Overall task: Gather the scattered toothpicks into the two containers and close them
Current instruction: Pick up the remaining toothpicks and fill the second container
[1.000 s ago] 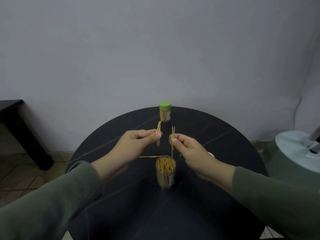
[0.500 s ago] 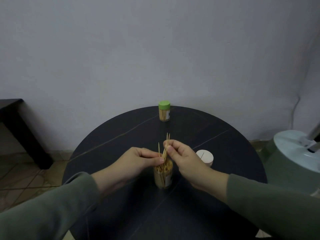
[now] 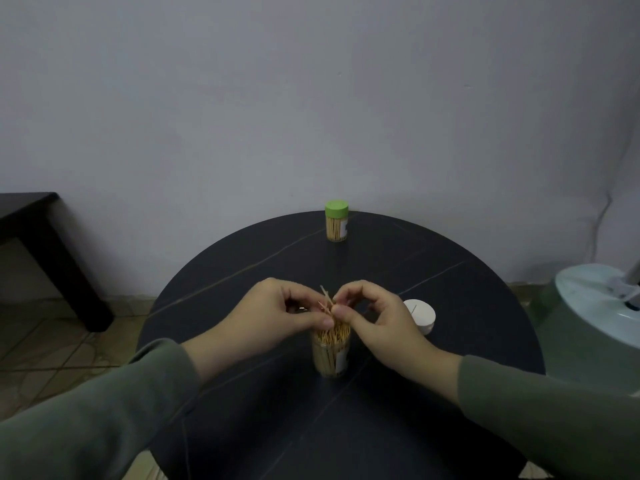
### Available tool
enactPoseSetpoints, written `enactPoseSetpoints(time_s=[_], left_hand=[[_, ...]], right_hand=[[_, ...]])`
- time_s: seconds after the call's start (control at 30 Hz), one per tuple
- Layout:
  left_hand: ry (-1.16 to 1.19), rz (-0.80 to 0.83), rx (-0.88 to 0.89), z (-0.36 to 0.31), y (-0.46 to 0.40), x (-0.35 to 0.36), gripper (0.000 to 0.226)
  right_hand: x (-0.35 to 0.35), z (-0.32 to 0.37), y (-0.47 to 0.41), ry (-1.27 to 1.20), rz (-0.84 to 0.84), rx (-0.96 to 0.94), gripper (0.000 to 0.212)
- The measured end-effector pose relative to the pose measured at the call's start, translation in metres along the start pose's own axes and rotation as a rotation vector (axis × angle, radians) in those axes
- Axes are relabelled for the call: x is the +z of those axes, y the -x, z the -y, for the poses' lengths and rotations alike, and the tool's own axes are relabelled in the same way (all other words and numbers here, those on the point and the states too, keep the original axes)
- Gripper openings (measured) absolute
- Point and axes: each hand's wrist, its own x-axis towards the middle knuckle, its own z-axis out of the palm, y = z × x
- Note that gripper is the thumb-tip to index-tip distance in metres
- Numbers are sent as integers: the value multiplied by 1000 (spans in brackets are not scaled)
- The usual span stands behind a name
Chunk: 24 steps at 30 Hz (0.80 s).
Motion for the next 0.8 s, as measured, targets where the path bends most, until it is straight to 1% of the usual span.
enactPoseSetpoints(time_s=[0.1, 0.2, 0.27, 0.33, 0.43, 0.5, 0.6, 0.67, 0.73, 0.8], left_hand=[[-14, -87, 76, 1, 1, 1, 25], [-60, -116, 162, 2, 0, 1, 19], [-124, -128, 213, 3, -1, 1, 16], [-193, -149, 245, 5, -3, 2, 13], [-203, -150, 239, 5, -5, 2, 14], [-199, -131, 235, 3, -4, 4, 15], [-232, -155, 257, 3, -4, 7, 13], [-298, -190, 287, 4, -5, 6, 14], [-374, -209, 317, 5, -6, 4, 19], [-440, -183, 325, 6, -8, 4, 25]], right_hand=[[-1, 0, -1, -32, 1, 26, 19], [-2, -1, -2, -45, 23, 39, 20], [-5, -2, -2, -33, 34, 6, 23], [-10, -5, -3, 45, 79, -8, 40], [-17, -10, -6, 124, 263, 92, 67], [-18, -13, -8, 165, 345, 135, 74], [-17, -13, -8, 236, 369, 136, 70], [-18, -11, -10, 264, 364, 130, 64], [-18, -9, -11, 263, 361, 121, 58], [-18, -7, -11, 246, 360, 105, 50]])
